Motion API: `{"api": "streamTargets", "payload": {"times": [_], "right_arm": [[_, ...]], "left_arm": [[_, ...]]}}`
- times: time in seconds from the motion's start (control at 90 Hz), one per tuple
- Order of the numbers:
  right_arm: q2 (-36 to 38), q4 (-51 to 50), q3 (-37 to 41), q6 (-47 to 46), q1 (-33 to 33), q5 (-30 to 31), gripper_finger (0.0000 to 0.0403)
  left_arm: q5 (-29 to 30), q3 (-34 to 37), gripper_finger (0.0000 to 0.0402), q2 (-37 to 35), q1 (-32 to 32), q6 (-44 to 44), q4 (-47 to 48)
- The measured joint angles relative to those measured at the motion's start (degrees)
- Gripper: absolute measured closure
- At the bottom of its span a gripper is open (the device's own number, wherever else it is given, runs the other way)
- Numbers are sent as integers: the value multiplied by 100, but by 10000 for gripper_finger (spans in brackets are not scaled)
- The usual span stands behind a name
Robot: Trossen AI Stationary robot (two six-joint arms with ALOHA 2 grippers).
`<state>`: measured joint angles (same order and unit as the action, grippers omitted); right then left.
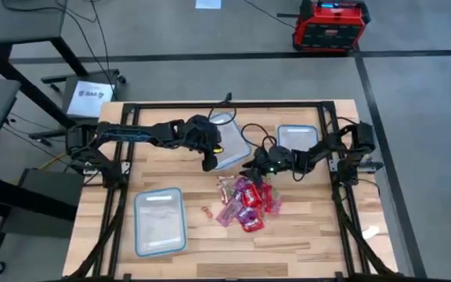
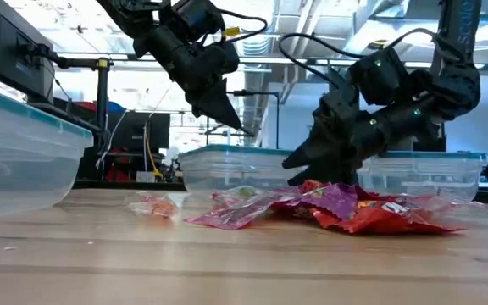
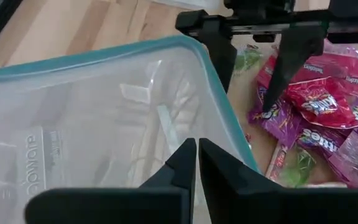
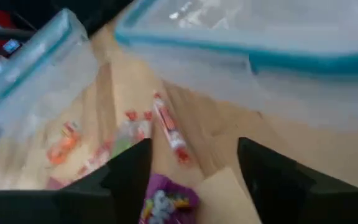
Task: Sort candy
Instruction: Open the top left transparent bin
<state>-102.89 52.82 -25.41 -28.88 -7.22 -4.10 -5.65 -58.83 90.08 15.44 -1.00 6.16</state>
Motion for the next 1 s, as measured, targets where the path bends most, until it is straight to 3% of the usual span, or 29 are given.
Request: {"api": "streamTargets", "payload": {"times": [0.144, 0.533, 0.844, 1.0], "right_arm": [[0, 49, 0, 472, 9, 290, 150], [0, 566, 4, 993, -276, 222, 169], [-66, 852, 33, 1037, -322, -649, 184], [-232, 2047, 4, 587, -326, -1858, 198]], "left_arm": [[-22, -1, 395, 109, -3, -130, -4], [-336, -8, 395, 801, 1, -532, -120], [-460, -22, 395, 1176, 44, -392, -72], [-428, -18, 395, 1335, 42, -245, -125]]}}
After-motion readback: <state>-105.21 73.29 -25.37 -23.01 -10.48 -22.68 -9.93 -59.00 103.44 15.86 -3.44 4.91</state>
